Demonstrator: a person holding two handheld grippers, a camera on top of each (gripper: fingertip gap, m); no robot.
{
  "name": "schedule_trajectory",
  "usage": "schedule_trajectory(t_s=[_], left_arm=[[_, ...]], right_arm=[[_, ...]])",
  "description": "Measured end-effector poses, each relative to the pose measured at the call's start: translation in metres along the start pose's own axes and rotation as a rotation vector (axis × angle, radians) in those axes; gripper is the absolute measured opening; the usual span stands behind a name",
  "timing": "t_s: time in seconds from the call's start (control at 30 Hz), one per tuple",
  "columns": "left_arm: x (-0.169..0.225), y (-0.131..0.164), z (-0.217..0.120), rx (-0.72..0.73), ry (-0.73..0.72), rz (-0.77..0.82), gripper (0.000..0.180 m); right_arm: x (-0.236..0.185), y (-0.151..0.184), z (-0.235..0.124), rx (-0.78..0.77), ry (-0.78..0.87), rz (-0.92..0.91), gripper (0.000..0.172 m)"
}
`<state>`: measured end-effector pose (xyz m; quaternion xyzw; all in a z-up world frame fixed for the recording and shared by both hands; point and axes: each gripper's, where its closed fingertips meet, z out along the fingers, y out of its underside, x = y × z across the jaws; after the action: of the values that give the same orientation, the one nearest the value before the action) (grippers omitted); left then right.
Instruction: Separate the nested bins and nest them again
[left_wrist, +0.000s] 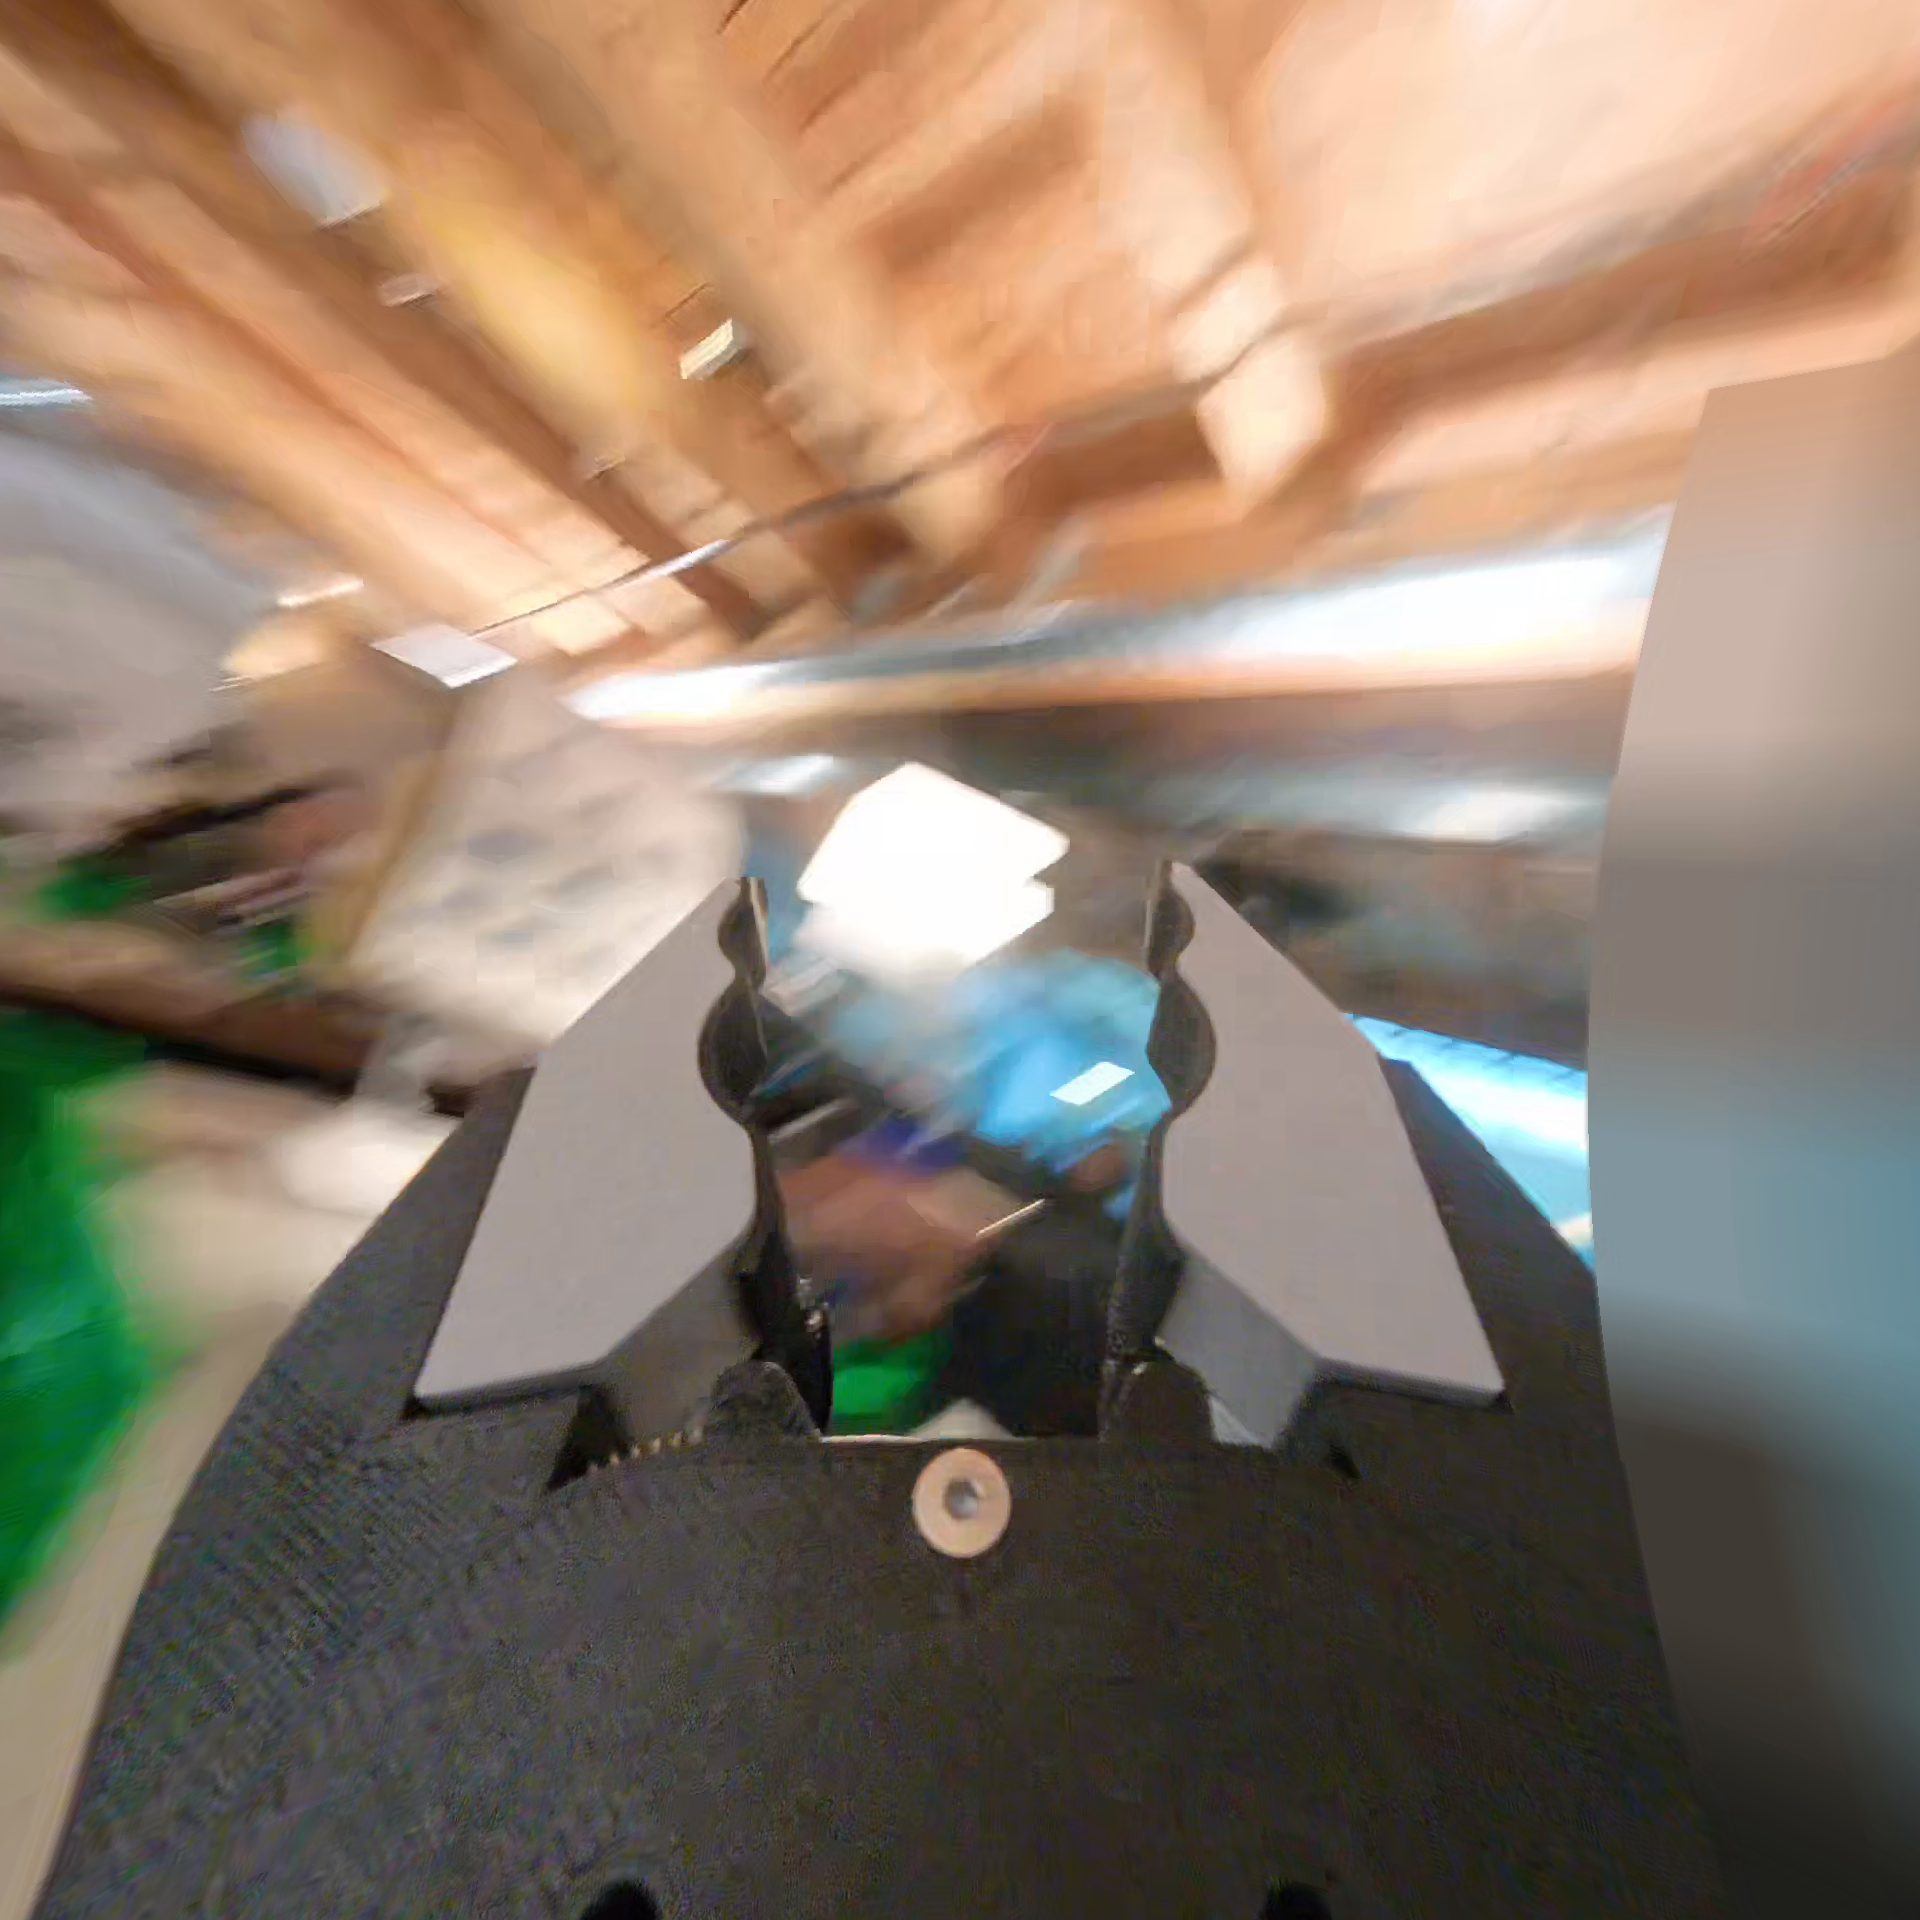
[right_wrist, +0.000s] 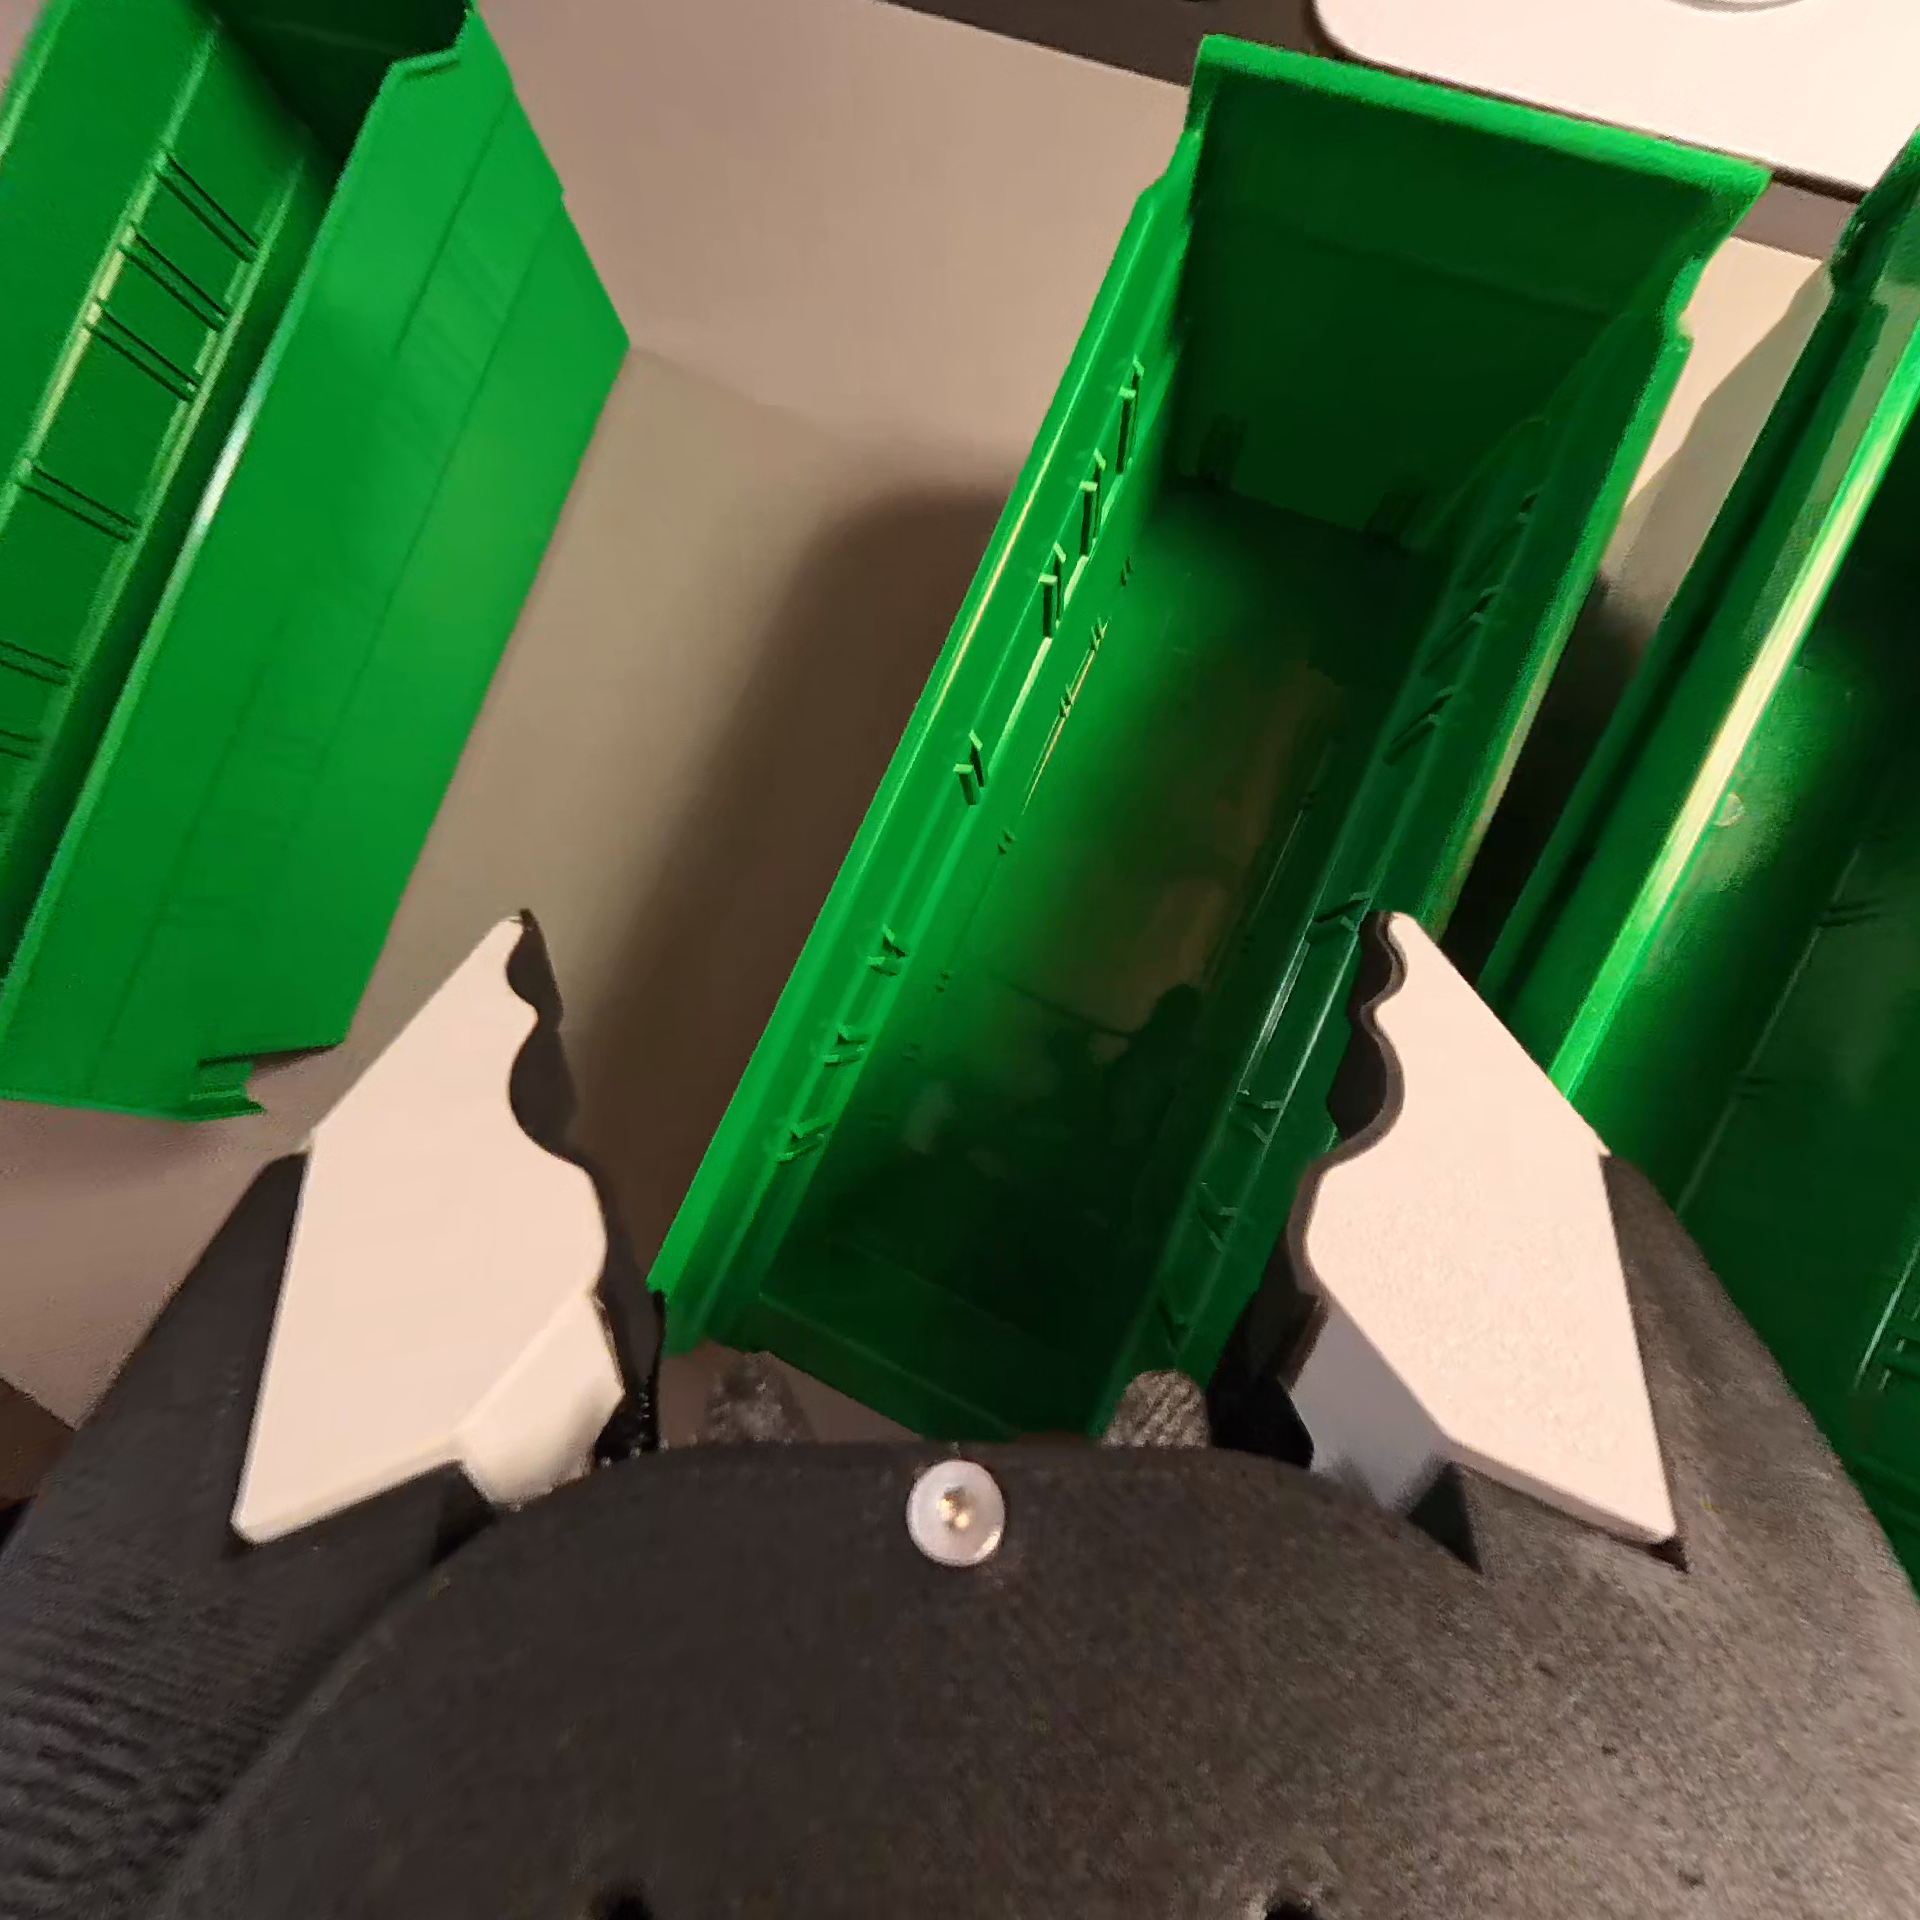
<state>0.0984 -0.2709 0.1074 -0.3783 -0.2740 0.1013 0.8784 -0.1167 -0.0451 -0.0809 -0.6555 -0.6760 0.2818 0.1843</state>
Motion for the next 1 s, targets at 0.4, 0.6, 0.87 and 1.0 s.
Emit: schedule_trajectory(t_s=[0.4, 0.6, 0.87, 1.0], left_arm=[[-0.207, 0.166, -0.051, -0.81, -0.591, 0.256, 0.102], [-0.206, 0.171, -0.051, -0.827, -0.572, 0.244, 0.1], [-0.206, 0.172, -0.05, -0.819, -0.553, 0.22, 0.099], [-0.206, 0.174, -0.05, -0.829, -0.557, 0.238, 0.099]], right_arm=[[0.002, 0.016, -0.003, -0.12, -0.025, -0.023, 0.15], [0.001, 0.015, -0.019, -0.131, -0.104, 0.014, 0.147], [0.015, 0.005, -0.036, -0.08, -0.061, 0.014, 0.144], [0.021, 0.012, -0.024, -0.121, 0.013, -0.037, 0.14]])
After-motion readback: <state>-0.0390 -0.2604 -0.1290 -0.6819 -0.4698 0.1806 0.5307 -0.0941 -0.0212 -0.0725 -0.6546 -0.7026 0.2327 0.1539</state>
